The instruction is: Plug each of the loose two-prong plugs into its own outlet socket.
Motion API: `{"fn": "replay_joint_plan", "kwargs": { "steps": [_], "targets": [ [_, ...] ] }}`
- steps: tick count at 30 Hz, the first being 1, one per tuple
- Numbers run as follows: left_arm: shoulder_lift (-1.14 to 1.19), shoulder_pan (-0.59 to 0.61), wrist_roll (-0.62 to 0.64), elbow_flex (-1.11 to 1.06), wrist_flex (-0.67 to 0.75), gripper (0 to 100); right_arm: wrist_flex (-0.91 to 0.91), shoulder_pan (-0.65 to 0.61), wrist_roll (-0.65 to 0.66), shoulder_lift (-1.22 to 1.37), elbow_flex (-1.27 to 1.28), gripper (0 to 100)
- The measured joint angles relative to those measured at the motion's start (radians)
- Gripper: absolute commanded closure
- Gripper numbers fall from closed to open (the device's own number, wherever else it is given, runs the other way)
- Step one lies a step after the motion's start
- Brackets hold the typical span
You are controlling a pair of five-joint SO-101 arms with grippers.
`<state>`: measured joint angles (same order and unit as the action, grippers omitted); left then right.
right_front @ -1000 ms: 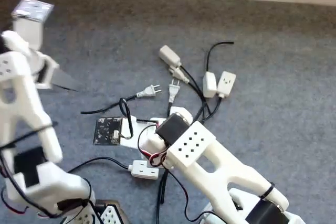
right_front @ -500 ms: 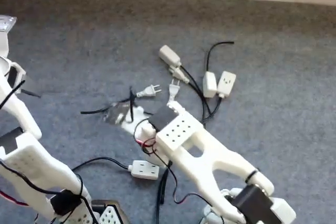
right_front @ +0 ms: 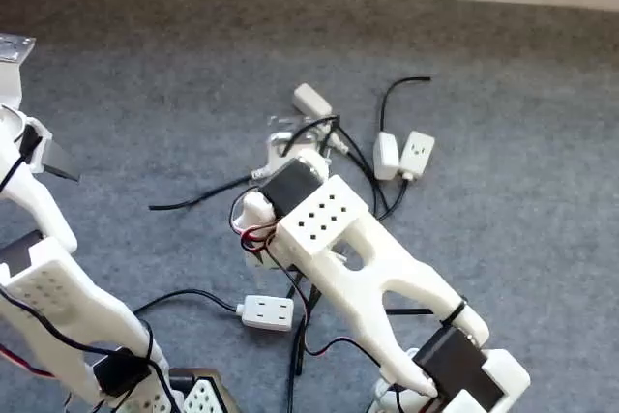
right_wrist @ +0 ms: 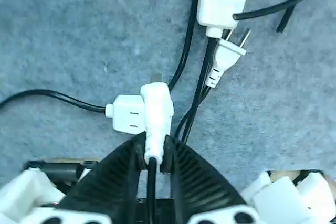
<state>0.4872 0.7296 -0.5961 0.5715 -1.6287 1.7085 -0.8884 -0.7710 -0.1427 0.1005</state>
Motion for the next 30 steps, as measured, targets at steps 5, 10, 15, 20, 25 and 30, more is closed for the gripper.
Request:
{"fn": "replay_joint_plan", "kwargs": {
  "steps": [5,10,15,20,25,30],
  "targets": [
    [0.000,-0.026,0.006,0.000,0.000,69,0.000,-0.021,-0.158,0.000,0.057,99.2],
    [0.000,-0.041,0.008,0.000,0.000,69,-0.005,-0.106,-0.166,0.002,0.135,99.3],
    [0.000,-0.044,0.008,0.000,0.020,69,-0.005,-0.110,-0.169,0.000,0.123,99.3],
    [0.000,-0.044,0.008,0.000,0.041,69,-0.005,-0.110,-0.169,0.000,0.121,99.3],
    [0.000,-0.044,0.008,0.000,0.041,69,0.000,-0.110,-0.169,0.000,0.121,99.3],
    [0.000,-0.048,0.008,0.000,0.041,69,0.000,-0.143,-0.169,0.000,0.121,99.3]
  ]
}}
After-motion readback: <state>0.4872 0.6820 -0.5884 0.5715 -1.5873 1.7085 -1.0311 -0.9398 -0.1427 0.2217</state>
